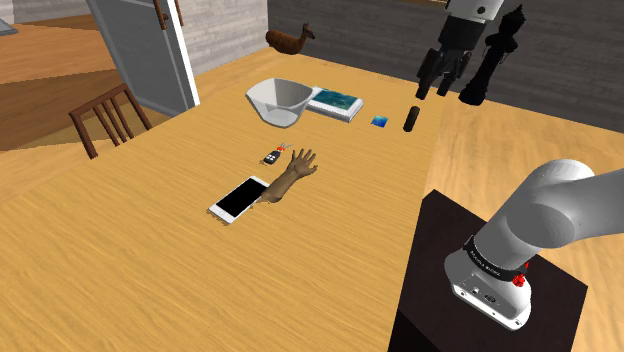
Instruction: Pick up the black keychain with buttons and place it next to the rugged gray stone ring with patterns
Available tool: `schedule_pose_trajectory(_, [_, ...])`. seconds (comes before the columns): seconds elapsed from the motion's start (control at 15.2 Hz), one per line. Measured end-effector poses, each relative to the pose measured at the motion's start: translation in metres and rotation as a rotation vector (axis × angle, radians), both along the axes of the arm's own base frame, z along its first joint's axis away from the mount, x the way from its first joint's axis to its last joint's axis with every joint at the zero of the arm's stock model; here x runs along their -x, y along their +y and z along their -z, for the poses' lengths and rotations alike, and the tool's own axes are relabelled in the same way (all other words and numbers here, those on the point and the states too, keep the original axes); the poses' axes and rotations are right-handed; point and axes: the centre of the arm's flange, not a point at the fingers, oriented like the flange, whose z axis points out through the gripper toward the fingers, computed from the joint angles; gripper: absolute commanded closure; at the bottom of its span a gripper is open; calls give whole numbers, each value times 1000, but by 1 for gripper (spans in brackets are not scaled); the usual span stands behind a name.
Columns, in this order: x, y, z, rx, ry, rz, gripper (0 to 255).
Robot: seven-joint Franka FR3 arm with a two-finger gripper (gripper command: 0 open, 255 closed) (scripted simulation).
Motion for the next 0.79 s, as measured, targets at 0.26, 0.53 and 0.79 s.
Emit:
schedule_pose_trajectory(0.26, [-20,15,13,7,0,4,0])
schedule_pose_trajectory(0.53, [-48,55,34,20,0,13,0])
schedule_pose_trajectory(0.79, [-84,87,55,34,-1,23,0])
